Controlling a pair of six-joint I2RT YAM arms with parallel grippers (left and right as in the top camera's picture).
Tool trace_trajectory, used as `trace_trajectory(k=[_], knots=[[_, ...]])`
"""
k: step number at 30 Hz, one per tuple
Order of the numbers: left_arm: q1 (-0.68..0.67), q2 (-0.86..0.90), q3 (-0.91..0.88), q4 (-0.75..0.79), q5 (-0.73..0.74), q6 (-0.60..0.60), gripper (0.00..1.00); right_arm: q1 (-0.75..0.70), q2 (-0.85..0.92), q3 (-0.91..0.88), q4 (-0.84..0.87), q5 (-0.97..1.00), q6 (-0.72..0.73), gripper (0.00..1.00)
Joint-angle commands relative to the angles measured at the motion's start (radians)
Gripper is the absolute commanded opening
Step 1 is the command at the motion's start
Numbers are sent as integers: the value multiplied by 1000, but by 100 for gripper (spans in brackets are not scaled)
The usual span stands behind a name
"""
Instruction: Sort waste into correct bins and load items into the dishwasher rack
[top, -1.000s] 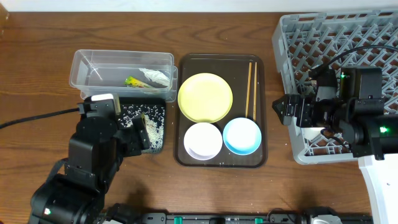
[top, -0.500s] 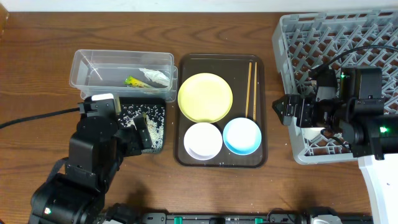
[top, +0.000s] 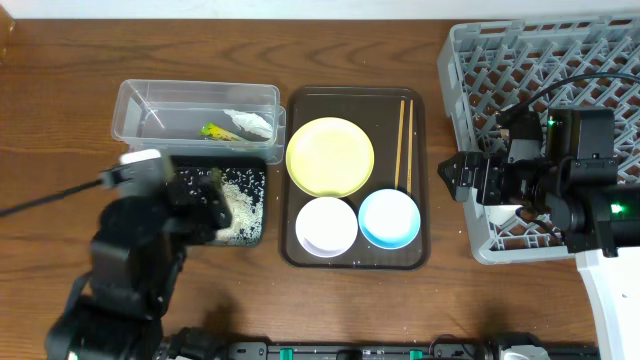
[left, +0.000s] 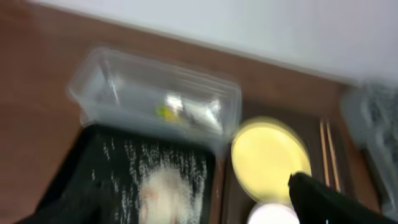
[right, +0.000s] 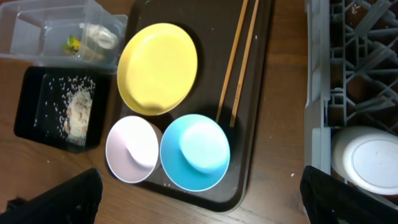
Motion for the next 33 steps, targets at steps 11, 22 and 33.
trace_trajectory(k=[11, 22, 33], knots=[[185, -457, -743, 614, 84, 21, 93, 6, 2, 11, -3, 3, -14, 99], [189, -697, -1042, 680, 109, 20, 93, 6, 2, 11, -3, 3, -14, 99], [189, -701, -1085, 739, 127, -3, 93, 6, 2, 11, -3, 3, -14, 99]])
